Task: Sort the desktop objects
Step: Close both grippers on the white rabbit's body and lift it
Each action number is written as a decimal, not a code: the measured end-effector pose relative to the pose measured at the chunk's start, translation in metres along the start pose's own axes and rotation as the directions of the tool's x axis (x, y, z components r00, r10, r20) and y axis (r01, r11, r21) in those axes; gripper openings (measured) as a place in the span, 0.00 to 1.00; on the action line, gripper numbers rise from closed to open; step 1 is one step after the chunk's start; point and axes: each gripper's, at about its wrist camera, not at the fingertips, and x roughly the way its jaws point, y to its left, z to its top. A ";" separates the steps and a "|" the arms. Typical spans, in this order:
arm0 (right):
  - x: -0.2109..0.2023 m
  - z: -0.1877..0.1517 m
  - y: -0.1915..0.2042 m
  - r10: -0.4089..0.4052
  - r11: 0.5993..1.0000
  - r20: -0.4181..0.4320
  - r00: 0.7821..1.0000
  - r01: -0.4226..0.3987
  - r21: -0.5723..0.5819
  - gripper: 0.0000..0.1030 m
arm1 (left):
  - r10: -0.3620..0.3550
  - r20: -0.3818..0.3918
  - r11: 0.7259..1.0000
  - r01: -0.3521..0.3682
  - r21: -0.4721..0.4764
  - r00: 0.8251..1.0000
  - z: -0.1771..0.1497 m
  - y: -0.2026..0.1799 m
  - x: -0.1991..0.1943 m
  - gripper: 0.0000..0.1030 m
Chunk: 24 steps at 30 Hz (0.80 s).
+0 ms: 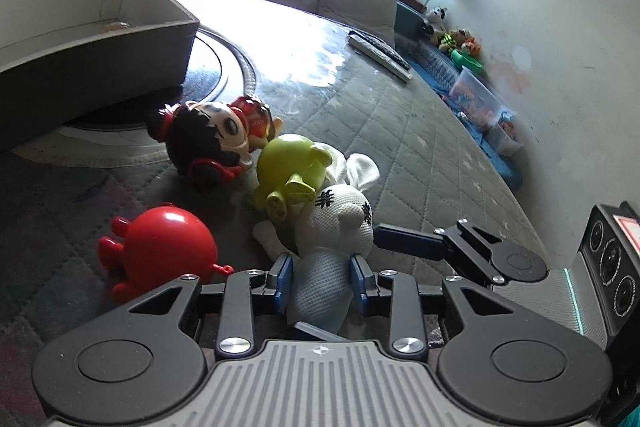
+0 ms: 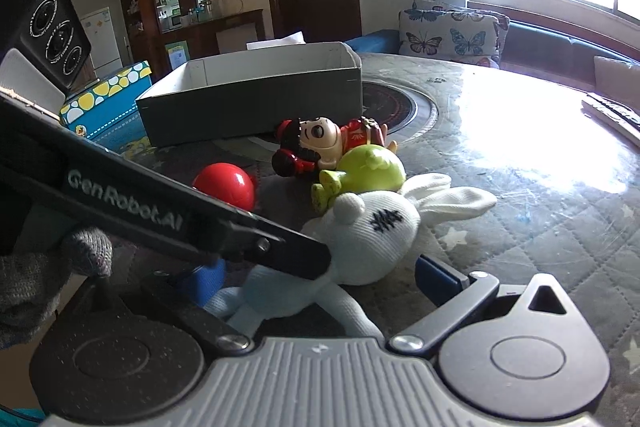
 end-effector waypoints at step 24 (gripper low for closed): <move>-0.005 0.004 -0.006 -0.026 0.999 0.020 0.999 0.026 0.022 0.72 | -0.043 -0.030 0.998 0.041 -0.054 0.999 0.011 -0.001 0.009 0.27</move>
